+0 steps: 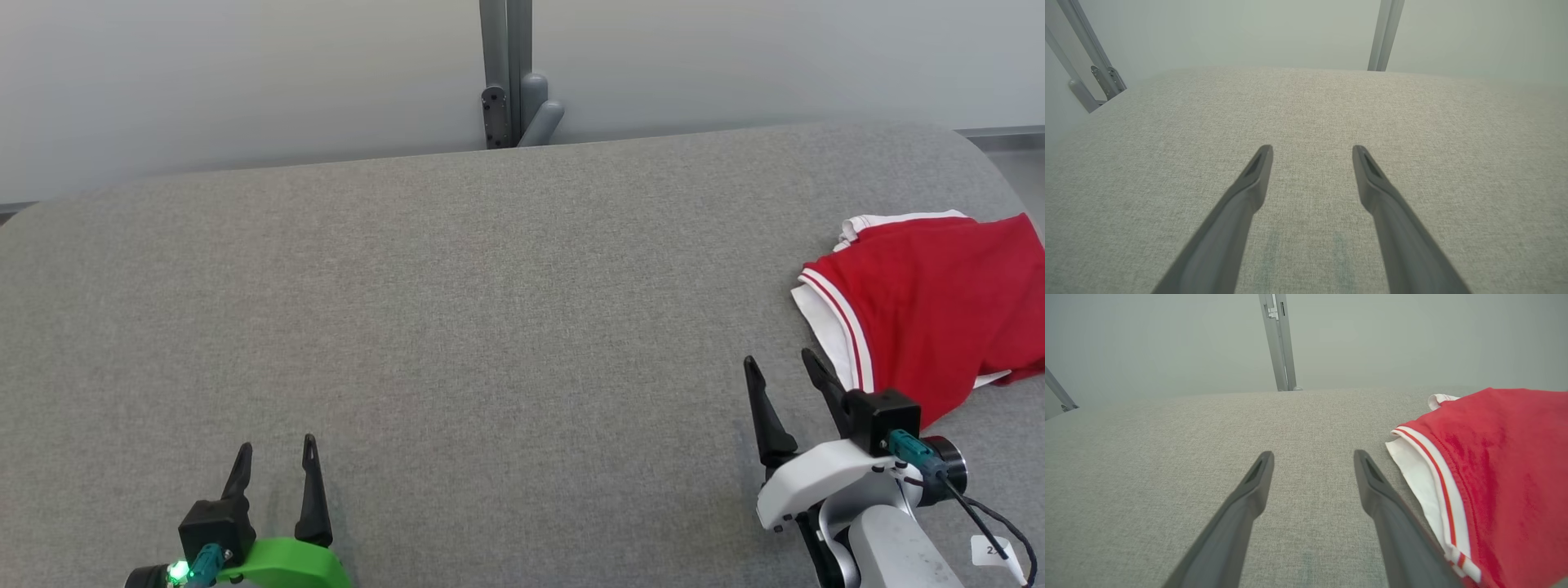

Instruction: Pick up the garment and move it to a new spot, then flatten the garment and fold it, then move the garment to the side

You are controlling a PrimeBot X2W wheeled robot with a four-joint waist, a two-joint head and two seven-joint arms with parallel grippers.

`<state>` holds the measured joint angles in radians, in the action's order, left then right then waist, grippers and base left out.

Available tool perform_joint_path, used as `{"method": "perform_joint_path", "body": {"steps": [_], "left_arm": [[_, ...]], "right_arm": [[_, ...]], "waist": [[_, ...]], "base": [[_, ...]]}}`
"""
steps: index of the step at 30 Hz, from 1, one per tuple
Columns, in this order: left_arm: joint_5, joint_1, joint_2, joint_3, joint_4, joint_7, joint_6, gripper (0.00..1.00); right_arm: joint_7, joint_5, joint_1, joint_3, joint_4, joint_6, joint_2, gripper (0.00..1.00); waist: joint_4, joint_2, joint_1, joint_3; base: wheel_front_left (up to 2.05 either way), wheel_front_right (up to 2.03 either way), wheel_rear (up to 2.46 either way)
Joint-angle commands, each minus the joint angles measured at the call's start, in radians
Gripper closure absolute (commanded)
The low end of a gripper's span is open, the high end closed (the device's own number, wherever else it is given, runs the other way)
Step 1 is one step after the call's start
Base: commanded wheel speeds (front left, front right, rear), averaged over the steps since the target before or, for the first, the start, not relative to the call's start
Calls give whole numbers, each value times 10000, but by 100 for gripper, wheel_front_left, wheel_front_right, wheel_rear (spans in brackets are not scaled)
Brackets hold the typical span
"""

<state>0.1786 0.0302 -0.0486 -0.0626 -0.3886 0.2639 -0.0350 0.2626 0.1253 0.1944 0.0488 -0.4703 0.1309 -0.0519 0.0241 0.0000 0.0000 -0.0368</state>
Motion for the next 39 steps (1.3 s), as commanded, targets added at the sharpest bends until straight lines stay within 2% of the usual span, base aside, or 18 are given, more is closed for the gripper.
{"method": "perform_joint_path", "body": {"steps": [1,11,39], "left_arm": [[22,65,-43,67,73,-3,63,0],[49,-26,-43,79,168,-2,251,0],[202,7,1,-144,11,0,262,0]], "right_arm": [[23,-102,37,-68,145,-6,-21,0],[23,-128,-266,70,509,-6,-2,0],[0,41,-234,414,217,0,21,0]], "waist": [[21,0,0,-33],[111,0,0,20],[261,0,0,-29]], "base": [[0,0,0],[0,0,0],[0,0,0]]}}
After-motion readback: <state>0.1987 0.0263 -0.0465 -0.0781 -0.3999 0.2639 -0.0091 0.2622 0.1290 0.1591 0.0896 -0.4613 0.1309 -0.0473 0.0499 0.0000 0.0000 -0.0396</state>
